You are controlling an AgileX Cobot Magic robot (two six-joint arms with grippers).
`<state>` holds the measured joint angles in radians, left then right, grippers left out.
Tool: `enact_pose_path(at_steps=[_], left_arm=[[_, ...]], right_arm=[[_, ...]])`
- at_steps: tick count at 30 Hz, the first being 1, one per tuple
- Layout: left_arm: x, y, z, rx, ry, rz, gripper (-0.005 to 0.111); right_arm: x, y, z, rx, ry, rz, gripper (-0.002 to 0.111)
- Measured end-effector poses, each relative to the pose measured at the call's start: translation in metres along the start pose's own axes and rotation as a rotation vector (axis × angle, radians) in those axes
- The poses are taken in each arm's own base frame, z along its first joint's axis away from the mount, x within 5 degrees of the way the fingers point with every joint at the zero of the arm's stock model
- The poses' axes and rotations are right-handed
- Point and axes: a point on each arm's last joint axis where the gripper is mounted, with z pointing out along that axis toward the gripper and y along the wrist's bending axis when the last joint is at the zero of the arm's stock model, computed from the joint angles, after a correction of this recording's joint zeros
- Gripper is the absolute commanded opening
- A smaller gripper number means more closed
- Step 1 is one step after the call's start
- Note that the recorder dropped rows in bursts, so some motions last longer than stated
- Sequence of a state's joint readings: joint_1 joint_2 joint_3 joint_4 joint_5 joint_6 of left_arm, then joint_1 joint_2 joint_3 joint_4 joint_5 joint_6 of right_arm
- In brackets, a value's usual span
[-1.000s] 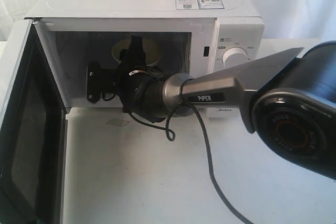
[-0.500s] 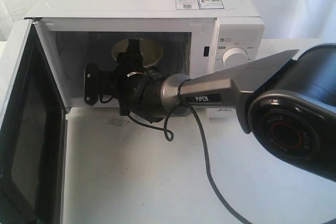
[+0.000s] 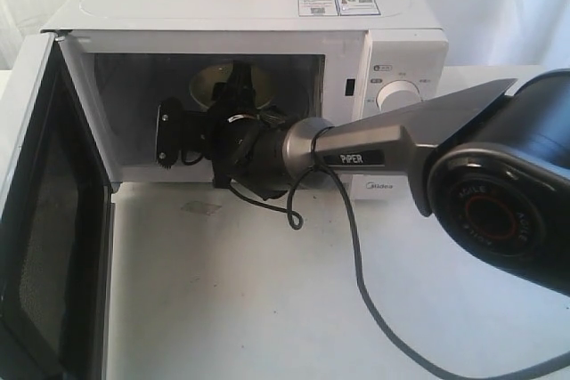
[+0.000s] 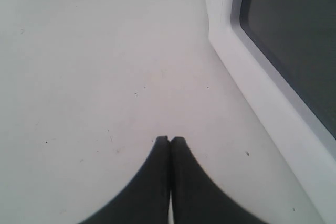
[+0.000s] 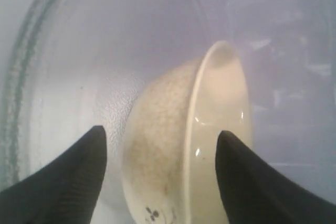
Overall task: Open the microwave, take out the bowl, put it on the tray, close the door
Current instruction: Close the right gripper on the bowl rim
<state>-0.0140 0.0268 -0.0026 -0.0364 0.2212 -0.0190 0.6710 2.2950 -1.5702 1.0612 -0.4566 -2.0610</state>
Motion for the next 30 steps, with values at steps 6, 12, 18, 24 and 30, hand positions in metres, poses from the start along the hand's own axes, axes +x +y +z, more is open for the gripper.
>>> enact_pose_path(at_steps=[6, 12, 18, 24, 30], left_arm=[[0.0, 0.0, 0.0, 0.0, 0.0, 0.0, 0.0], [0.0, 0.0, 0.0, 0.0, 0.0, 0.0, 0.0], [0.0, 0.0, 0.0, 0.0, 0.0, 0.0, 0.0], [0.0, 0.0, 0.0, 0.0, 0.0, 0.0, 0.0], [0.0, 0.0, 0.0, 0.0, 0.0, 0.0, 0.0]], right_arm=[[0.0008, -0.0003, 0.0003, 0.0, 0.003, 0.004, 0.035], [0.0007, -0.0001, 0.0003, -0.002, 0.002, 0.004, 0.022], [0.0007, 0.0008, 0.0007, -0.008, 0.002, 0.01, 0.0], [0.0007, 0.001, 0.0007, -0.01, 0.002, 0.01, 0.0], [-0.0019, 0.0021, -0.0004, -0.008, -0.002, 0.008, 0.0]])
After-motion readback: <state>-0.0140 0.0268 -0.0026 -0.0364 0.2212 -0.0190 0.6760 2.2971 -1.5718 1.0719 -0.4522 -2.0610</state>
